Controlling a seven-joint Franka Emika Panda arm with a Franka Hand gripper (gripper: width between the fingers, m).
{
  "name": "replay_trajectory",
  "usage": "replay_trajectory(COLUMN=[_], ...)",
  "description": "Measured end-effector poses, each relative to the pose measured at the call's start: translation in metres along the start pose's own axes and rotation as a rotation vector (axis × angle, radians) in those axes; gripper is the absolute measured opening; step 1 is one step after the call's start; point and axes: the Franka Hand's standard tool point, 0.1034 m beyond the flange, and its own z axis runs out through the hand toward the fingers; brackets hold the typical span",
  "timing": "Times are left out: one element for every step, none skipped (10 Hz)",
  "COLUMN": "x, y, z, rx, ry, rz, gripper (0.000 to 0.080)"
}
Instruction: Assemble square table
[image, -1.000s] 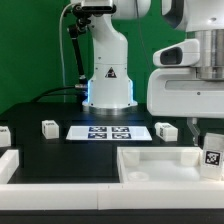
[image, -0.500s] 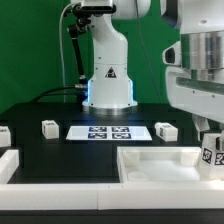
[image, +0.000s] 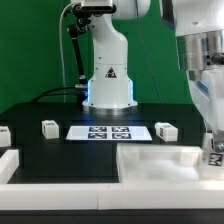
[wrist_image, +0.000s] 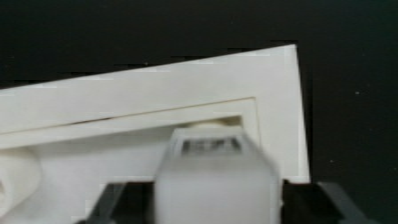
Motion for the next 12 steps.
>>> replay_trajectory(x=[-0.003,-0.006,-0.009,-0.008,-0.007,-0.007,-0.007,-0.006,-0.001,0.007,0.012,0.011], y=[0.003,0.004,0.005,0.005,0.005,0.005,0.006,0.007,0.003,-0.003,-0.006,-0.006], z=[0.000,0.001,0.002,0.002,0.002,0.002,0.003,0.002,0.000,-0.001,-0.002,0.000], rx=[-0.014,-0.018,-0.027,-0.029,-0.032,-0.035,-0.049,-0.074,-0.069,-0.061,-0.061,-0.050], ry=[0.026,0.063,0.081,0.080,0.079,0.079,0.085,0.105,0.109,0.116,0.120,0.129], rz=[-0.144,-0.336,-0.499,-0.543,-0.627,-0.685,-0.812,-0.992,-1.147,-1.298,-1.450,-1.513], gripper=[0.0477,0.0590,0.0590,0.0637,0.0646,0.0646,0.0646,0.0649,0.0649,0.0649,0.0649,0.0649])
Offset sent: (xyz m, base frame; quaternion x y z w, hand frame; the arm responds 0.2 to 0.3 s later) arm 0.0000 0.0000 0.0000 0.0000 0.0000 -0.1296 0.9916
